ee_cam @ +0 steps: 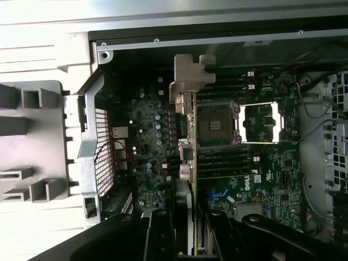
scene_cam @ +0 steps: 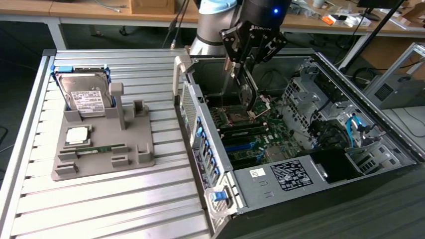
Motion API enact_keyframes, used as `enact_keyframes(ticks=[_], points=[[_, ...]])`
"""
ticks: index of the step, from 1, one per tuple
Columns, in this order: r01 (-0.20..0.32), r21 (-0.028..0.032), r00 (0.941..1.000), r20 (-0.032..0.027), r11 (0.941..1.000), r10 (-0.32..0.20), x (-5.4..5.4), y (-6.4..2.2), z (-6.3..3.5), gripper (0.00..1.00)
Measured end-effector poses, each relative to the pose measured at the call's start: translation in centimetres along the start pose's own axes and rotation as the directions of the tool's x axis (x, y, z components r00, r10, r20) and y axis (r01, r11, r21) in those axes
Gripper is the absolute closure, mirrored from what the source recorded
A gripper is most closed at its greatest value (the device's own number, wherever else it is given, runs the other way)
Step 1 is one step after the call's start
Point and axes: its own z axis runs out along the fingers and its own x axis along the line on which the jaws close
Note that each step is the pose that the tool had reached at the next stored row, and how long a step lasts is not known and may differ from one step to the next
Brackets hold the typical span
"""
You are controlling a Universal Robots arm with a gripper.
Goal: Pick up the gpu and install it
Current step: 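Pick up the gpu and move the gpu toward the slot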
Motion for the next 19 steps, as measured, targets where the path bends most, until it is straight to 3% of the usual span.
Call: enact_keyframes(ticks=[19], points=[[0.0, 0.0, 1.0, 0.0, 1.0, 0.0, -0.85, 0.05, 0.43, 0.73]])
